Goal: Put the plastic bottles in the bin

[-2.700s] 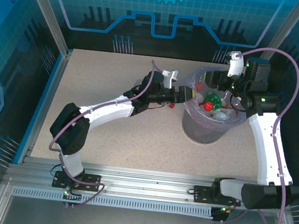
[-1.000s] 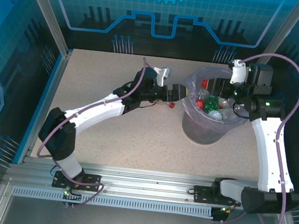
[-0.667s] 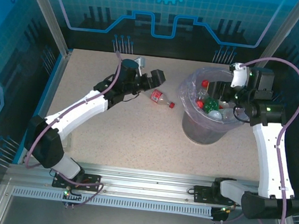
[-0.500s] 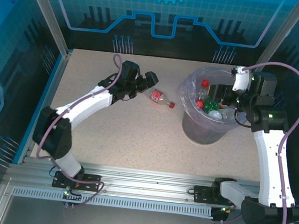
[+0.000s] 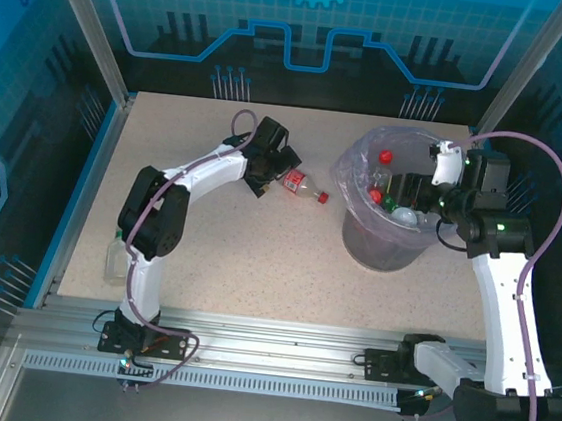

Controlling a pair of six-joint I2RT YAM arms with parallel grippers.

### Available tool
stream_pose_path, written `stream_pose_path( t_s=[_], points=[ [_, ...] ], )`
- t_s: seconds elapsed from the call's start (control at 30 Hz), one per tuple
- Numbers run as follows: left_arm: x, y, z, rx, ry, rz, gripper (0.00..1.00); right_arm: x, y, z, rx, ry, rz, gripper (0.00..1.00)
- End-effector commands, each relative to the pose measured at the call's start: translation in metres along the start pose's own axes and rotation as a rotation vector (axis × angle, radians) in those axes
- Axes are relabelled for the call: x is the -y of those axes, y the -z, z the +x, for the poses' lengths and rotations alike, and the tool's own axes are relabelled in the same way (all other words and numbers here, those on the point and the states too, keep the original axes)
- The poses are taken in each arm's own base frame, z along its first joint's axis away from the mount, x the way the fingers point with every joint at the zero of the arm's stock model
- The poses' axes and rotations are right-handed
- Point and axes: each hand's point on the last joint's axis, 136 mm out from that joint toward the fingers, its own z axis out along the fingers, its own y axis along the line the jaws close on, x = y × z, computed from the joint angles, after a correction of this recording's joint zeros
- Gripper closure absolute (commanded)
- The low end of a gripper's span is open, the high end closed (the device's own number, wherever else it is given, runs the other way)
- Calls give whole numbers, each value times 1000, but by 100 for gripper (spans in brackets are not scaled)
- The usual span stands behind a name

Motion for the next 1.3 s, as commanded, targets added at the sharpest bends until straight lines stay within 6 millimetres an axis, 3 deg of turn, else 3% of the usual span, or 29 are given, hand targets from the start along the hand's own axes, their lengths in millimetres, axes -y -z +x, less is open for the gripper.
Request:
stream_pose_path(
  t_s=[0.0, 0.2, 0.5, 0.83, 1.0, 1.27],
  points=[
    [5, -13, 12, -37, 35, -26, 3, 3, 6, -1, 26, -9, 16, 30],
    [8, -37, 31, -97, 98, -29, 3, 4, 11, 0, 40, -1, 25, 30],
    [11, -65, 38, -125, 132, -24, 5, 1, 10, 9, 18, -13, 7, 29],
    [-6, -70, 48, -155, 147, -15, 28, -1, 6, 21, -1, -40, -22, 29],
    [-7, -53, 48, -135, 83, 41, 37, -8, 16, 23, 15, -43, -45, 29],
    [3, 8, 32, -10, -101, 121, 47, -28, 39, 14, 69, -58, -36, 30]
  ],
)
